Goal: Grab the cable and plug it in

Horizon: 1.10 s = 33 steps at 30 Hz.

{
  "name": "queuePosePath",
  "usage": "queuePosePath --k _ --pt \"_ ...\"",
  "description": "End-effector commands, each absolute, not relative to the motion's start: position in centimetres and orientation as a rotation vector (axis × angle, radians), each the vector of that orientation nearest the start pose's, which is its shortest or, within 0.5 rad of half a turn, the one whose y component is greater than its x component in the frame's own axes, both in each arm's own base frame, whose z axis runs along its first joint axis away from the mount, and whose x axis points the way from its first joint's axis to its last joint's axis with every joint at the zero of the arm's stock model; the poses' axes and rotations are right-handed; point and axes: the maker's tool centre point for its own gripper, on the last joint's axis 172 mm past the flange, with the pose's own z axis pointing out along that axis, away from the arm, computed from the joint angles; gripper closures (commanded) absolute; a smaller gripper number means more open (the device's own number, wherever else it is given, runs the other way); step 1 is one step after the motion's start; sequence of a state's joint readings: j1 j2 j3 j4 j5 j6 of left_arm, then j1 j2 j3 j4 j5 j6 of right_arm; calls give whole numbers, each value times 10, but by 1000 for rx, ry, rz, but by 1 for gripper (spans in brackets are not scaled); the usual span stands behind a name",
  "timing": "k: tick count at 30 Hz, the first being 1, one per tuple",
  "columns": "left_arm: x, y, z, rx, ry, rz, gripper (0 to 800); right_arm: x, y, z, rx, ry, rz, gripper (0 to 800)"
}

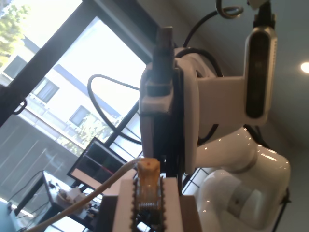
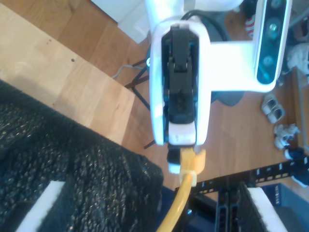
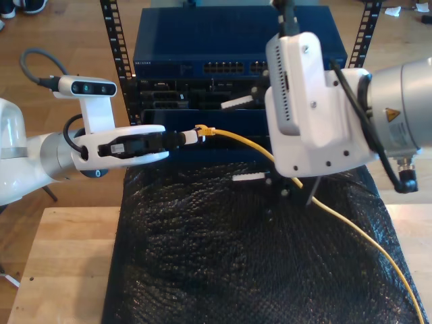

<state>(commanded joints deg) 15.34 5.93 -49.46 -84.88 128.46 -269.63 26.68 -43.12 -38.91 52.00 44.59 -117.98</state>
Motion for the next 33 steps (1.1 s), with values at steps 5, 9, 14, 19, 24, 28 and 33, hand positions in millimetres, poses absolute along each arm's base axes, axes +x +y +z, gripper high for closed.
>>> queuePosePath --k 5,9,14,19,24,28,33 --pt "341 -173 412 997 -605 463 780 337 286 421 1479 2458 1576 41" --pt "340 -172 411 998 -593 446 779 342 286 423 1486 2435 1585 98" --pt "338 -173 412 993 -591 437 779 342 293 427 1512 2434 1624 119" --pt "338 -173 411 993 -590 433 779 343 300 426 1589 2420 1681 316" --pt "337 -173 410 991 -588 433 778 348 301 424 1645 2386 1723 438" --pt "335 -172 414 973 -592 422 779 347 302 424 1641 2390 1721 438" --pt "333 -171 416 974 -573 386 777 347 301 424 1641 2390 1721 442"
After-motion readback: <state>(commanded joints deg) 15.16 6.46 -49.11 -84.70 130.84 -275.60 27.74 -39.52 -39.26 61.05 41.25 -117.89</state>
